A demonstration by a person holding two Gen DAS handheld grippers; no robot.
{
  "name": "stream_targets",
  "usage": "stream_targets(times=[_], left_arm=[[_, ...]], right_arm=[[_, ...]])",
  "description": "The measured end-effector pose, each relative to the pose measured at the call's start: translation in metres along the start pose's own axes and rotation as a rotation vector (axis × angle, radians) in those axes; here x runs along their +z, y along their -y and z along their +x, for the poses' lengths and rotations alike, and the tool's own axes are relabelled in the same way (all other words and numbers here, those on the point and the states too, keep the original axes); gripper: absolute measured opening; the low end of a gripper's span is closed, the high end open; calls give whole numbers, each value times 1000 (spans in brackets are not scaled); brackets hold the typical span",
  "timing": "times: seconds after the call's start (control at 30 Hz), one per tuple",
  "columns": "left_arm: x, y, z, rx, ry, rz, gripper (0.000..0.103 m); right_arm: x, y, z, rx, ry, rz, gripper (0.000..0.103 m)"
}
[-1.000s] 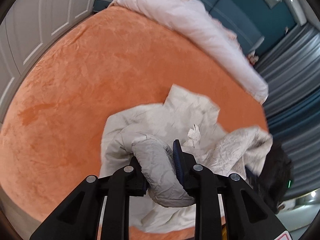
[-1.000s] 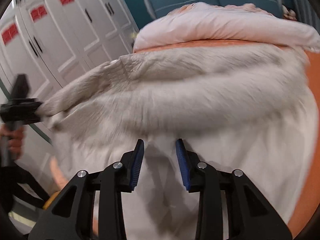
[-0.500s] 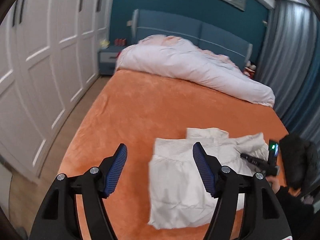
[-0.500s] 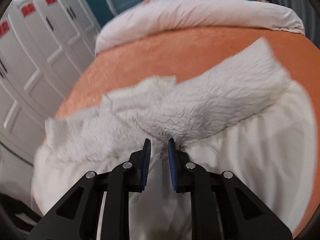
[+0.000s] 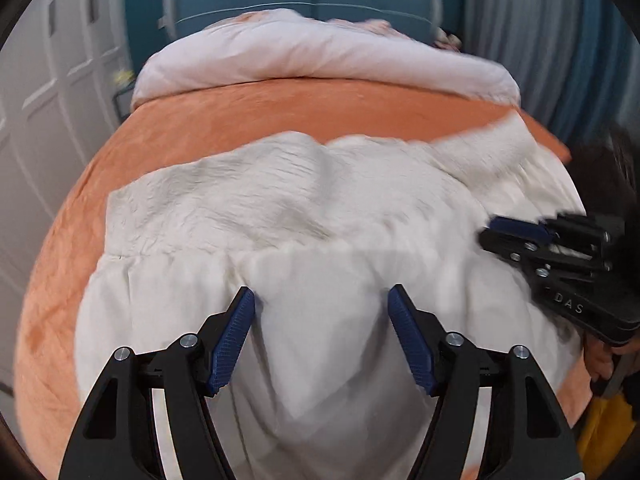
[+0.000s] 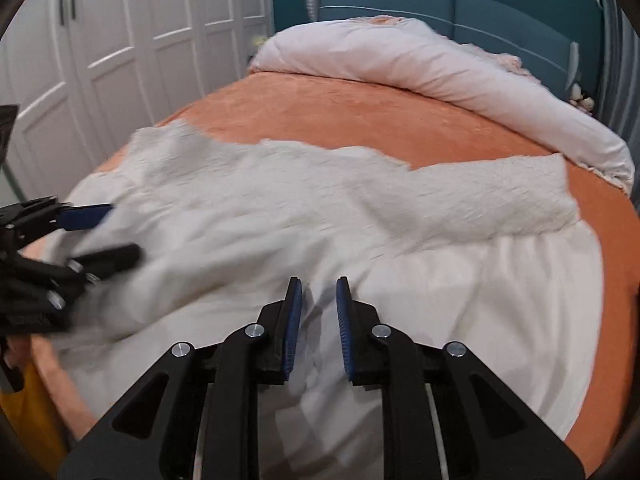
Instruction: Fold large clothes
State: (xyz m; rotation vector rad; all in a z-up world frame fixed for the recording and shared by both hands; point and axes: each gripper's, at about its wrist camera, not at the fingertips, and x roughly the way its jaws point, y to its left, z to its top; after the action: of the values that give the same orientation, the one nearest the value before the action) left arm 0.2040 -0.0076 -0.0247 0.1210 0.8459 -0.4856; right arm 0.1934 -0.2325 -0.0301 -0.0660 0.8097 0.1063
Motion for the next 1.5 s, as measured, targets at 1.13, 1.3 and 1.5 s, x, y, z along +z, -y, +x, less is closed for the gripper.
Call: stream_targets(times=[1.13,1.3,1.5], left_arm=[[41,-88,149,45,-1,-261,74],[56,-74,108,105,-37,-246,69],[56,-23,16,0,91,-235,73]], right_arm=[[4,118,128,81,-38,348,10],[30,94,72,-29,-19,289,17],[37,36,2,56,74,276,17]])
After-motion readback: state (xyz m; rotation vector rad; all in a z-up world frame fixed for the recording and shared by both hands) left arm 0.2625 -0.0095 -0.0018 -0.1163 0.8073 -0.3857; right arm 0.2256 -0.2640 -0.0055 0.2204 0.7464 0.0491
